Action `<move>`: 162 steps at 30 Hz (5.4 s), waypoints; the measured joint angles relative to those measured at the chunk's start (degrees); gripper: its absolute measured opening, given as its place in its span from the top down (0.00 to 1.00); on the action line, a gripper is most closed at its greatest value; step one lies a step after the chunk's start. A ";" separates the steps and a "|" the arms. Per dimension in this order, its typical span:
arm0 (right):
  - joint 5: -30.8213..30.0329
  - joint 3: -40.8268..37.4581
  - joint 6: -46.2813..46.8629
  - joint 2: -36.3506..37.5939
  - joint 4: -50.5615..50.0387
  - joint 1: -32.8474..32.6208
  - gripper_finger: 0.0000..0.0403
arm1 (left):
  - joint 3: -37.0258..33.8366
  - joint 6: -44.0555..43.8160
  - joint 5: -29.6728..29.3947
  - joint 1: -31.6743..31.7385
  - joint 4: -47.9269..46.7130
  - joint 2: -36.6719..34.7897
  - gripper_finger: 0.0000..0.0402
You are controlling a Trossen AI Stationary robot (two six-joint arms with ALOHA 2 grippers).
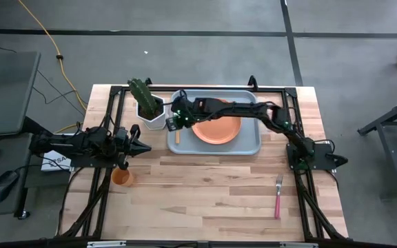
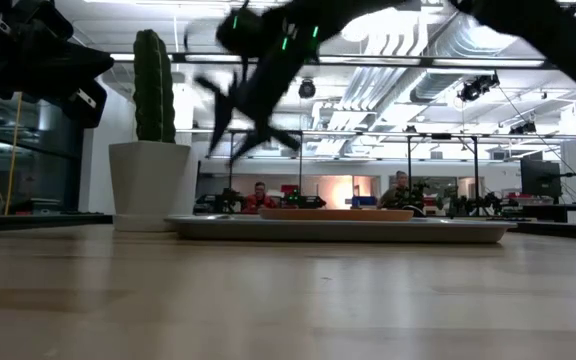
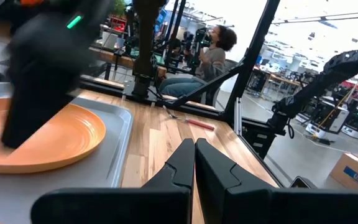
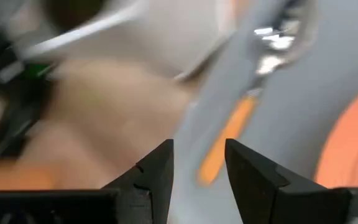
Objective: Pick and place plate/cup/fork/spoon on tray
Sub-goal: Put the red fork on the gray serving tray to the right of the yellow spoon
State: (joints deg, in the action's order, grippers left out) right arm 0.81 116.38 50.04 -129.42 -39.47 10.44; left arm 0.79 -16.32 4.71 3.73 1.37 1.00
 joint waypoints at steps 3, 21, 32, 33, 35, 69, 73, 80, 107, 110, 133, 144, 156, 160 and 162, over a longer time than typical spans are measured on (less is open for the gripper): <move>2.75 0.02 -5.35 4.81 -6.25 -1.61 0.66 | 0.01 0.00 0.00 0.00 0.00 0.00 1.00; 9.28 -37.52 40.60 34.20 -28.77 -34.92 0.66 | 0.00 0.00 0.00 0.00 0.00 0.00 1.00; 8.33 -58.20 84.66 45.05 -19.05 -59.24 0.66 | -0.01 0.00 0.00 0.00 0.00 0.01 1.00; 8.69 -59.33 84.91 44.69 -18.63 -59.79 0.66 | 0.01 0.00 0.00 0.00 0.00 0.01 1.00; 8.73 -61.82 84.93 44.18 -17.13 -60.34 0.66 | -0.01 0.00 0.00 0.00 0.00 0.01 1.00; 9.25 -77.75 83.07 44.10 0.32 -59.92 0.96 | -0.01 0.00 0.00 0.00 0.00 0.00 1.00; 9.27 -77.16 83.00 44.06 -0.04 -59.92 0.95 | -0.01 0.00 0.00 0.00 0.00 0.01 1.00; 8.22 -72.66 80.43 44.07 -5.09 -59.96 0.97 | 0.00 0.00 0.00 0.00 0.00 0.00 1.00; -15.23 -51.52 31.53 44.92 10.35 -35.29 0.97 | 0.01 0.00 0.00 0.00 0.00 0.01 1.00; -13.17 -51.52 23.84 43.06 20.62 -29.34 0.97 | 0.01 0.00 0.00 0.00 -0.01 0.00 1.00; -6.31 -7.44 6.84 7.65 0.24 -3.14 0.95 | -0.01 0.00 0.00 0.00 0.00 0.01 1.00; -3.88 3.65 9.48 -7.10 -11.79 -0.29 0.96 | 0.01 0.00 0.00 0.00 0.00 0.01 1.00; -3.86 3.74 9.90 -8.22 -11.58 1.69 0.96 | 0.00 0.00 0.00 0.00 -0.01 0.00 1.00; -3.04 3.78 11.57 -8.90 -11.46 2.07 0.96 | 0.00 0.00 0.00 0.00 0.00 0.01 1.00; -3.10 3.78 11.97 -9.22 -10.87 2.11 0.96 | 0.00 0.00 0.00 0.00 0.00 -0.01 1.00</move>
State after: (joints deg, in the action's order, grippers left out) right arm -2.28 120.16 62.01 -138.63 -50.34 12.56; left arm 0.79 -16.32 4.71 3.73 1.37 1.00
